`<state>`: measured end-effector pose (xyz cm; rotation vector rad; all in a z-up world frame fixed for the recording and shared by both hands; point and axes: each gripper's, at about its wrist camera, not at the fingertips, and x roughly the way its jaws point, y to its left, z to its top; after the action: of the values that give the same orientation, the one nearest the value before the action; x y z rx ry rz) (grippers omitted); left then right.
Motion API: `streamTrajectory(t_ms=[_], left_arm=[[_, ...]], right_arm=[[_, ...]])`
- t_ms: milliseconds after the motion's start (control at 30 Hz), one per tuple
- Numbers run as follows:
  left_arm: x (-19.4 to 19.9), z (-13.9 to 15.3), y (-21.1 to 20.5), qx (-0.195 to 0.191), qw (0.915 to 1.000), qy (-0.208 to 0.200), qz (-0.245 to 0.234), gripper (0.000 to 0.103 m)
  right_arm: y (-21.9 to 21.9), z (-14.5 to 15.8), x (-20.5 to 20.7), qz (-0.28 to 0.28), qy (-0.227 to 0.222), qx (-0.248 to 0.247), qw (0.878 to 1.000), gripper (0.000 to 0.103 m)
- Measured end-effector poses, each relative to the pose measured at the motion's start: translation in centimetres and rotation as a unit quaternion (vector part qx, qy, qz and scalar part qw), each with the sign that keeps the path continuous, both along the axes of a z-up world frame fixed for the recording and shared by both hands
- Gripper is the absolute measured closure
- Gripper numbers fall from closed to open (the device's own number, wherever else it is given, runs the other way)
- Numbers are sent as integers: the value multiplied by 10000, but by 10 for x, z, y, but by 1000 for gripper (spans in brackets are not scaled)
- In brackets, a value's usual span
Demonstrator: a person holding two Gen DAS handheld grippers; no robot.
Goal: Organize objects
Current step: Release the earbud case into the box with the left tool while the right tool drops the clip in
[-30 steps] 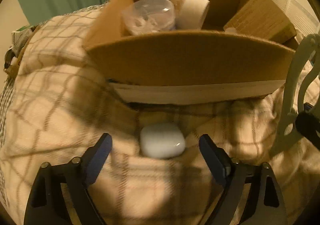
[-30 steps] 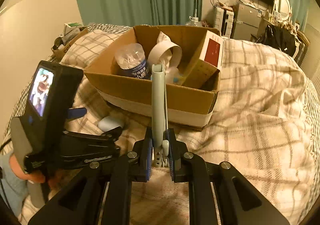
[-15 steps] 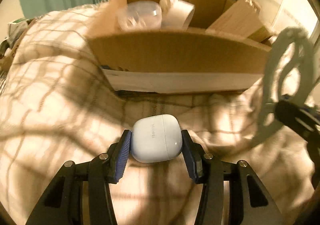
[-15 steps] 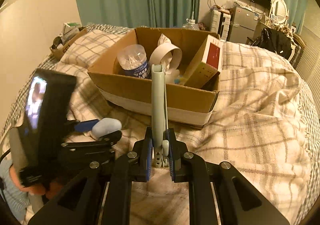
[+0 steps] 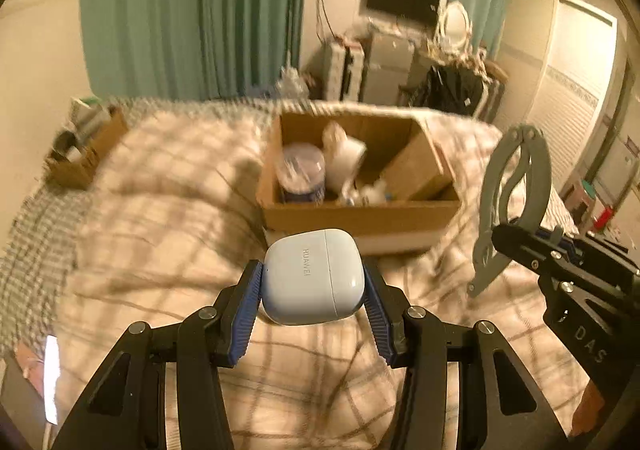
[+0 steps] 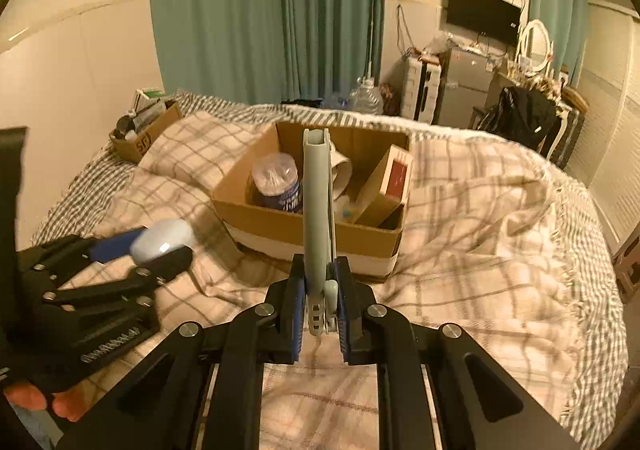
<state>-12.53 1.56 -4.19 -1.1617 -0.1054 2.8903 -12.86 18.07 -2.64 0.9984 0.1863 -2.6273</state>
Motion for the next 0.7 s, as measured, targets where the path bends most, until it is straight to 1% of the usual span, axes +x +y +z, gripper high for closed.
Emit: streamTrajectory(t_ms=[167, 333, 500, 700], left_arm=[[6, 23, -9, 15, 9994, 278, 184, 53], [-5, 41, -18, 5, 9981, 502, 354, 53], [-37, 50, -21, -130, 9966, 629, 507, 53], [-87, 45, -20, -33, 9966, 724, 397, 53]], right_arm=[[0, 13, -1, -113, 134, -45, 9998, 91], [-7, 21, -19, -89, 178, 10, 9998, 91], [-13, 25, -54, -40, 121, 54, 9999, 91], [-8, 20, -121, -38, -343, -170, 9993, 91]])
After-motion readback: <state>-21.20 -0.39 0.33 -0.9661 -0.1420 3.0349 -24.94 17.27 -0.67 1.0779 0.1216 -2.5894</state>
